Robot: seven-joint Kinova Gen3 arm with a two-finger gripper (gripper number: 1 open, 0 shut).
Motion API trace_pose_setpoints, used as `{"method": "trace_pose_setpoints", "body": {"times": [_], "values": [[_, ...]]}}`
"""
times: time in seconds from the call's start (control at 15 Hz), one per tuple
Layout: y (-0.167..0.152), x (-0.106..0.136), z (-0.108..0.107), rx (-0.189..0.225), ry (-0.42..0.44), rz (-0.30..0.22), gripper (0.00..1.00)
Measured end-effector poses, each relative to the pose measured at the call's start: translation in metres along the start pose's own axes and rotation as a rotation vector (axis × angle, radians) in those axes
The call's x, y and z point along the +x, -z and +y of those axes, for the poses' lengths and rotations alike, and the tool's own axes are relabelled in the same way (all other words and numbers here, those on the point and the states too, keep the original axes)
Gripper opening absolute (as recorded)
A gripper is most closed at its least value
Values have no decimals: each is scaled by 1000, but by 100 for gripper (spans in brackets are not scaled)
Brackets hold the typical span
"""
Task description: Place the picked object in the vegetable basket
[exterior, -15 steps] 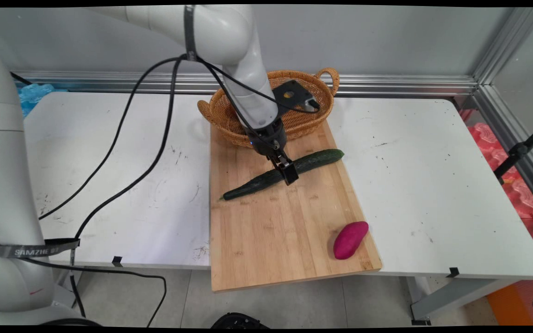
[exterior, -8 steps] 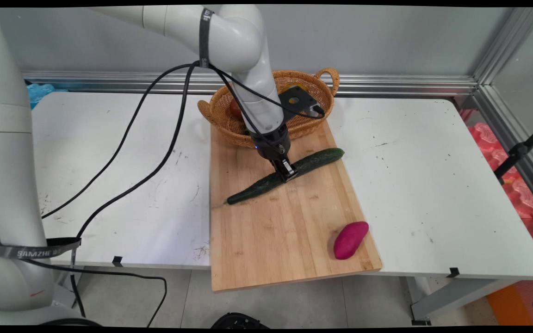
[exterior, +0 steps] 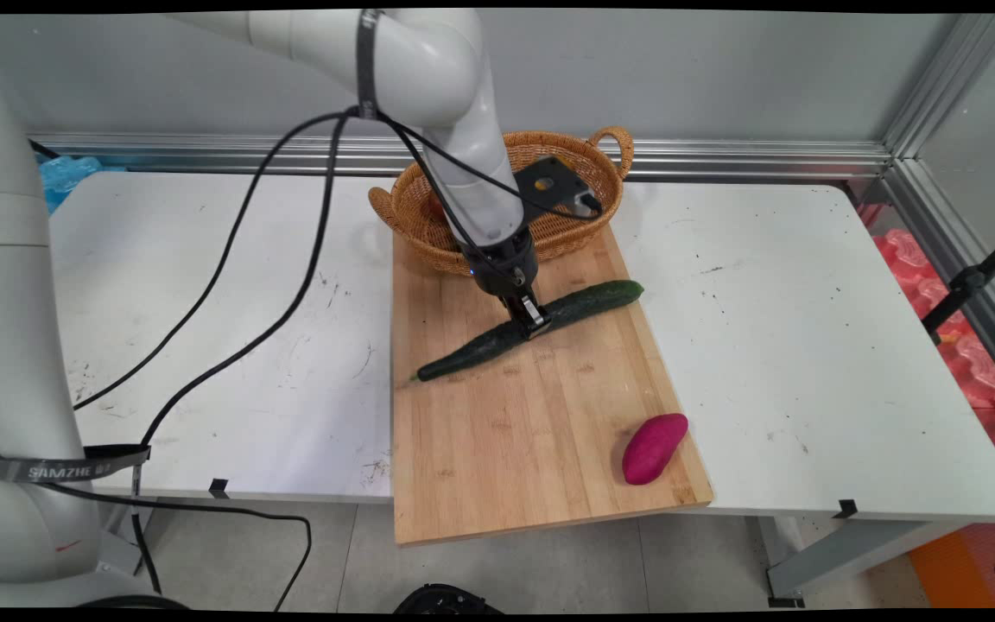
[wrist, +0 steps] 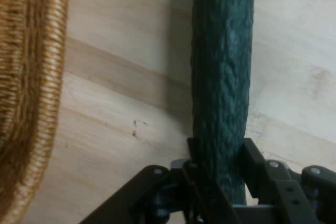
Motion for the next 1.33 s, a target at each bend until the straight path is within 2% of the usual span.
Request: {"method": "trace_pose_setpoints", "body": {"times": [0.33, 0.67, 1.0, 1.33], "values": [[41, -9, -2, -21, -37, 52, 0], [92, -14, -23, -18, -71, 130, 0], [131, -5, -54, 19, -88, 205, 0], [152, 14, -97, 79, -170, 269, 0]]}}
